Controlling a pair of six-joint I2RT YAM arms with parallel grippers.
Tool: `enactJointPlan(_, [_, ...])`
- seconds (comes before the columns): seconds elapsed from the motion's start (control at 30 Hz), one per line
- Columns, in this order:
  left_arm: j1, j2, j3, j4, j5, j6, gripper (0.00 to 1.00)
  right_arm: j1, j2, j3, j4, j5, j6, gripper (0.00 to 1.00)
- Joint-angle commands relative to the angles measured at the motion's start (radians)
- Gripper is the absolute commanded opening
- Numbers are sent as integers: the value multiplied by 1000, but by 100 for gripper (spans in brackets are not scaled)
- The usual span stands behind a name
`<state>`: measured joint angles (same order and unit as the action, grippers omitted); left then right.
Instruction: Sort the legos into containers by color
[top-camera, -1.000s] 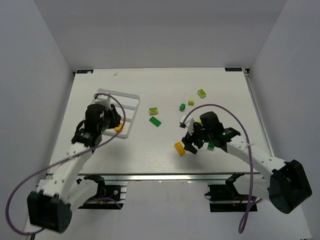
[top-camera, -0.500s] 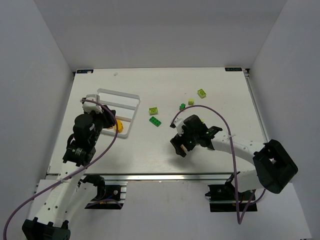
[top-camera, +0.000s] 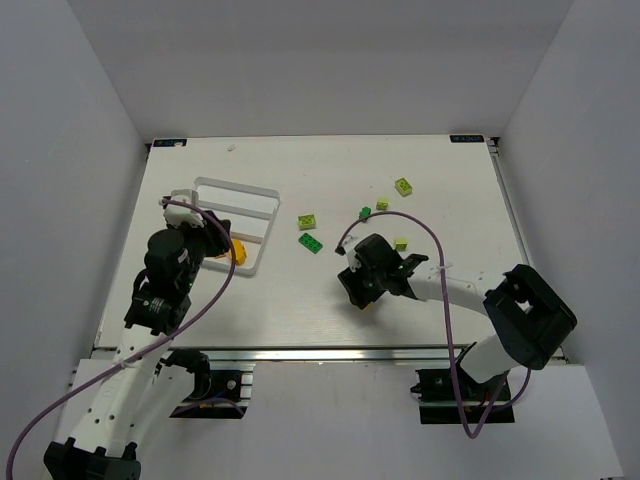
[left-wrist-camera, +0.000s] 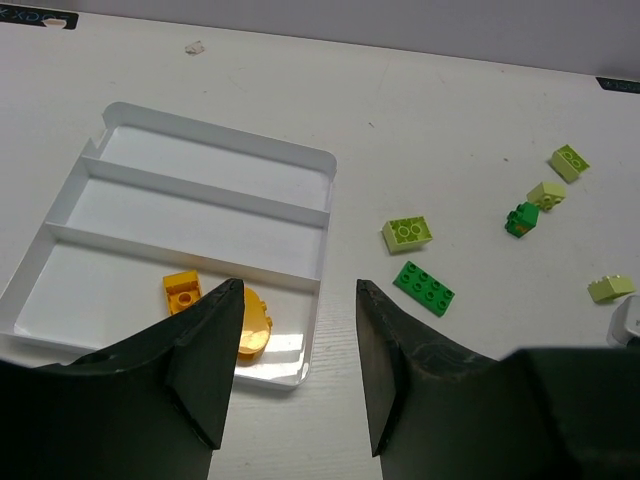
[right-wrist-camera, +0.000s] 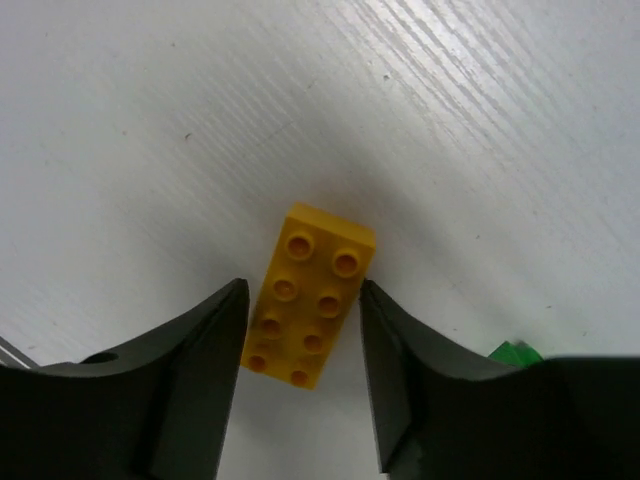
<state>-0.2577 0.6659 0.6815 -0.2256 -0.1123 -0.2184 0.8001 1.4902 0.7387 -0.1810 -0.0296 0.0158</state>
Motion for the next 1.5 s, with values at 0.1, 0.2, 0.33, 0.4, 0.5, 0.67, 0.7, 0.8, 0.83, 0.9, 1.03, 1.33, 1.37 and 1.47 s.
enactJointPlan(0.1, [-5, -32, -5, 8, -15, 5, 59, 36, 18, 39, 8, 105, -49, 30])
enactJointPlan(0.2, [-5, -43, -5, 6, -20, 5, 59, 53, 50, 76, -30, 132, -79, 14])
enactJointPlan(0.33, [-5, -66, -10, 12, -27, 5, 59, 71, 51, 165, -38, 104, -221, 0])
enactJointPlan(0.4, [-5, -89, -13, 19, -29, 5, 59, 83, 56, 264, -41, 57, -307, 0])
enactJointPlan(0.5, [-5, -138, -28, 38, -33, 5, 58, 91, 131, 493, -173, -143, -480, 0])
enactJointPlan(0.67, [-5, -230, -65, 74, -58, 16, 58, 125, 369, 853, -357, -295, -602, 0])
enactJointPlan(0.7, [-5, -256, -68, 78, -67, 17, 58, 135, 442, 958, -367, -299, -608, 0])
enactJointPlan(0.8, [-5, -290, -85, 92, -78, 27, 58, 155, 572, 1100, -373, -317, -599, 0])
enactJointPlan(0.83, [-5, -305, -88, 100, -81, 30, 58, 163, 603, 1170, -359, -316, -581, 0])
enactJointPlan(0.9, [-5, -311, -92, 103, -84, 34, 58, 168, 669, 1220, -302, -320, -562, 0])
enactJointPlan(1.03, [5, -296, -89, 98, -81, 37, 58, 174, 734, 1257, -155, -297, -524, 0])
enactJointPlan(1.33, [5, -281, -88, 103, -52, 39, 58, 171, 803, 1245, 17, -312, -514, 12])
enactJointPlan(1.37, [5, -276, -88, 103, -46, 40, 58, 172, 811, 1240, 24, -313, -511, 13])
enactJointPlan(1.47, [5, -272, -86, 103, -35, 39, 58, 174, 835, 1239, 51, -319, -501, 15])
